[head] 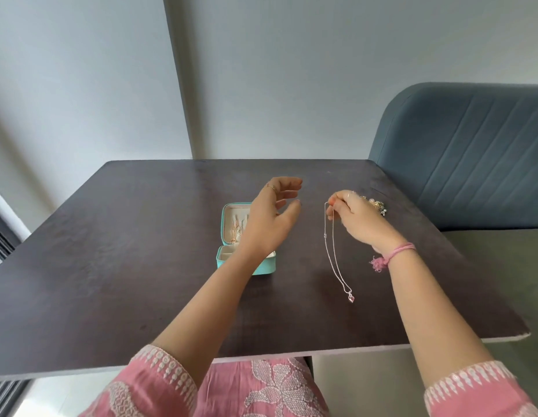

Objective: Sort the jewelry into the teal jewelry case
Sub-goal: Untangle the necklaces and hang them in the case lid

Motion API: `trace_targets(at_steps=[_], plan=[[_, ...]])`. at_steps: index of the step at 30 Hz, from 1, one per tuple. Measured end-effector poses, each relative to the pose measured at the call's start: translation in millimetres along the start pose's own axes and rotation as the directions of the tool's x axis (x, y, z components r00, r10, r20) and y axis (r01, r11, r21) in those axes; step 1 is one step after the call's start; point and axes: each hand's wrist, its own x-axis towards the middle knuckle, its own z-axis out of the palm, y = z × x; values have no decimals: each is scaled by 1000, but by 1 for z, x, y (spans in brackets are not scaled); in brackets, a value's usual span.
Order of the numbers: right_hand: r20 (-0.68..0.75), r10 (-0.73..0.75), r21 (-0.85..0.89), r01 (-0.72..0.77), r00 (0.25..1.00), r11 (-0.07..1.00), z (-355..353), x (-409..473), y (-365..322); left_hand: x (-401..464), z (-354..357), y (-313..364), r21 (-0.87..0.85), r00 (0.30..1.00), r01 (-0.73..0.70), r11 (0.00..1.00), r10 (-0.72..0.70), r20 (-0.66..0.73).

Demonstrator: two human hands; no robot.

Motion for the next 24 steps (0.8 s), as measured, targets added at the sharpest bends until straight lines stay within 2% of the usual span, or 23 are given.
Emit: trace_targets(at_steps=[6,10,16,20,24], plan=[[111,-167,97,156,980,983,-29,-17,-51,11,6,12,-80,972,174,982,-158,174],[121,-209,95,198,970,976,-39,-19,-61,10,6,29,-120,938,174,977,-128,321],[48,-240,156,230,970,961,-45,-16,-69,12,2,45,-162,936,232,959,-175,305],[9,-244,299,230,970,926,-42,-18,-73,11,1,51,-332,917,323,886,-206,343],[-55,-207,498,206,977,842,-29,-24,-73,12,-2,56,-527,931,348,775,-218,294]])
